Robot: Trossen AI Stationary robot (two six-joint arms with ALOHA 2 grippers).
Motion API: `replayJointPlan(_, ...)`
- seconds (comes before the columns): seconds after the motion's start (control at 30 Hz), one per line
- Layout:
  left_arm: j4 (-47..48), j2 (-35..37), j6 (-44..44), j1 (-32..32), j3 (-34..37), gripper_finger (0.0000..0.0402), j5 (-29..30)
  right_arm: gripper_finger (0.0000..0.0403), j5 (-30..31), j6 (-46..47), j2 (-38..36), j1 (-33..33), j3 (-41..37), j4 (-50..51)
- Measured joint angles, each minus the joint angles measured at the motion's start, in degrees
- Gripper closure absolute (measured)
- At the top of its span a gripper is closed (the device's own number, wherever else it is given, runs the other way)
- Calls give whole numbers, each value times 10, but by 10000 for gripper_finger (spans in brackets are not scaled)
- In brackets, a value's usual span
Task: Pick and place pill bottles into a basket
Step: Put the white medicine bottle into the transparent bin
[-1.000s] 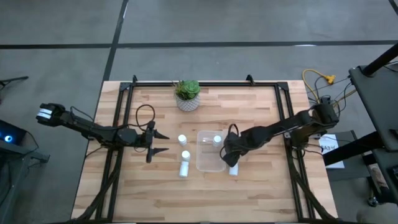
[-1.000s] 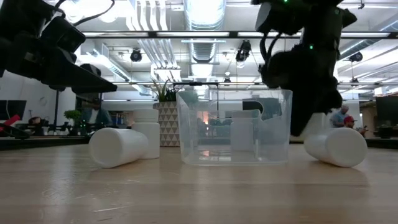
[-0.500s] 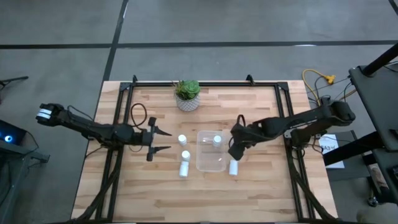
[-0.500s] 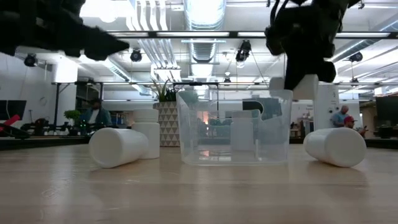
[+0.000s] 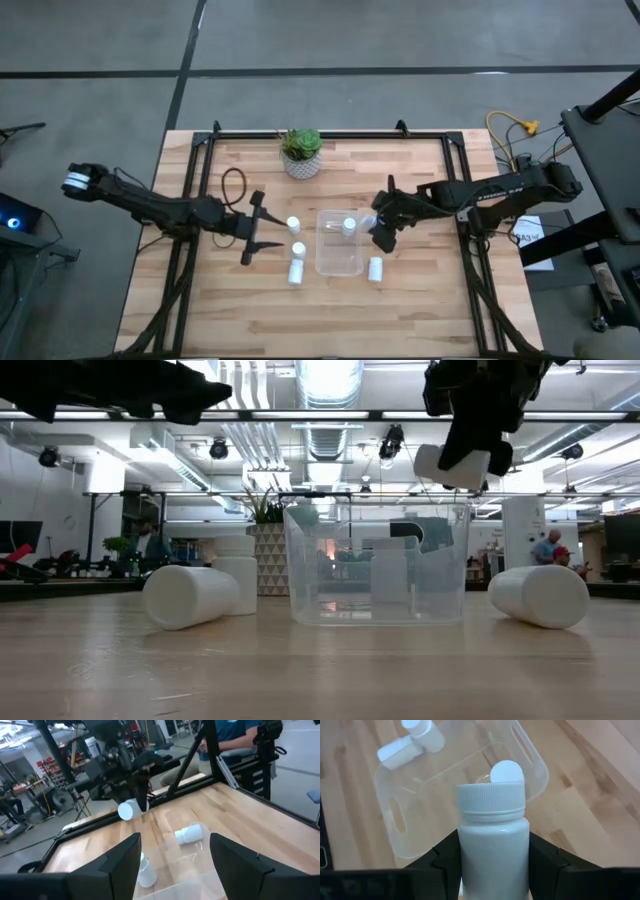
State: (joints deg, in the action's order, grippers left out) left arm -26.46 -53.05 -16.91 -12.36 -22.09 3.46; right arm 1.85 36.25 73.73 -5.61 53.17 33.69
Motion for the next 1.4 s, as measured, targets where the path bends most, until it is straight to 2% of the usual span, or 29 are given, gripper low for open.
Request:
replayJointPlan(0.4, 8, -131, -32, 0, -95, 182, -2, 251, -24, -53, 6, 0, 0, -59)
replayJointPlan(0.77, 138, -184, -69, 1, -202, 182, 1, 251, -37, -68, 6, 0, 0, -65)
replayJointPlan(0.93, 151, -195, -114, 3, -219, 182, 5, 251, -52, -78, 6, 0, 0, -80)
replayJointPlan(1.2, 149, -205, -172, 3, -222, 182, 68, 252, -99, -99, 6, 0, 0, -148)
replayJointPlan(1.4, 116, -220, -255, 4, -222, 182, 116, 252, -122, -121, 6, 0, 0, -194)
